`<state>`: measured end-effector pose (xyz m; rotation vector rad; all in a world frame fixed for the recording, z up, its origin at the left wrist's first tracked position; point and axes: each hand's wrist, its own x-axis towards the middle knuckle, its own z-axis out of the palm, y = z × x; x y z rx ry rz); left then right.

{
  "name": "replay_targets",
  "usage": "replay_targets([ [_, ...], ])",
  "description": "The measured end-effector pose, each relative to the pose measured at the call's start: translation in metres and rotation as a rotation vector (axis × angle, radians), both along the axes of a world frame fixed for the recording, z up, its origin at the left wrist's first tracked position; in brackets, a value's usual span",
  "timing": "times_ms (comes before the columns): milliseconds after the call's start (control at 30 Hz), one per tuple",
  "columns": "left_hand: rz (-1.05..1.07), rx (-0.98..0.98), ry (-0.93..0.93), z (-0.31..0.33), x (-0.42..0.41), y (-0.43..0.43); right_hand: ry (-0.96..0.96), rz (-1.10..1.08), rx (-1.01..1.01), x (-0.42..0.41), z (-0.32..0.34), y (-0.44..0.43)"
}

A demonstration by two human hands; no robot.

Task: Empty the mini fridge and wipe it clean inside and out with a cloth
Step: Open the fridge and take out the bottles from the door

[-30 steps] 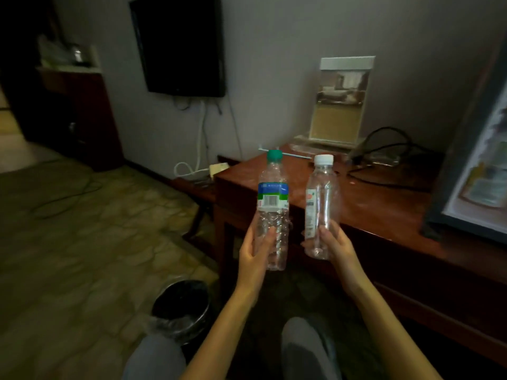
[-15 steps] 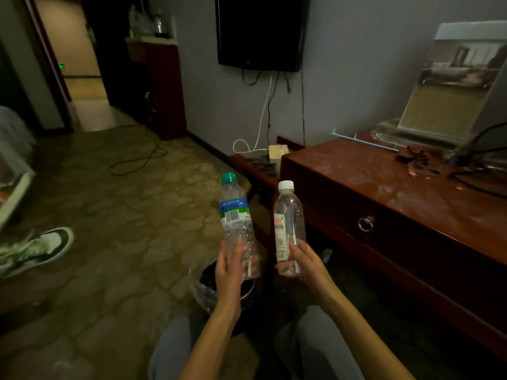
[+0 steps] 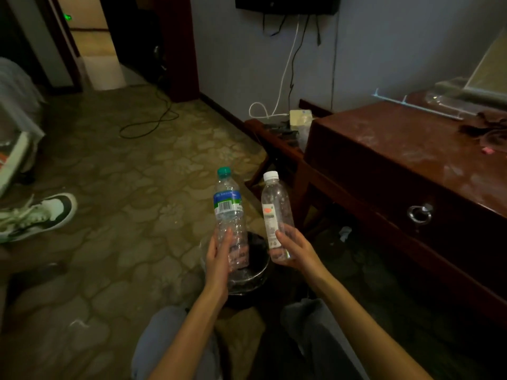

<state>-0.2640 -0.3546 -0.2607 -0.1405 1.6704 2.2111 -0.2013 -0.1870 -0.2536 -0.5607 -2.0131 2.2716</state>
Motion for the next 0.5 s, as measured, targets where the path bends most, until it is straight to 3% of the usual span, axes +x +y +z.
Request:
replay_targets([
  [500, -0.004, 0.009, -0.18, -0.083, -0.106, 0.011, -0.126, 0.061, -0.017, -0.077, -0.077, 0.021],
])
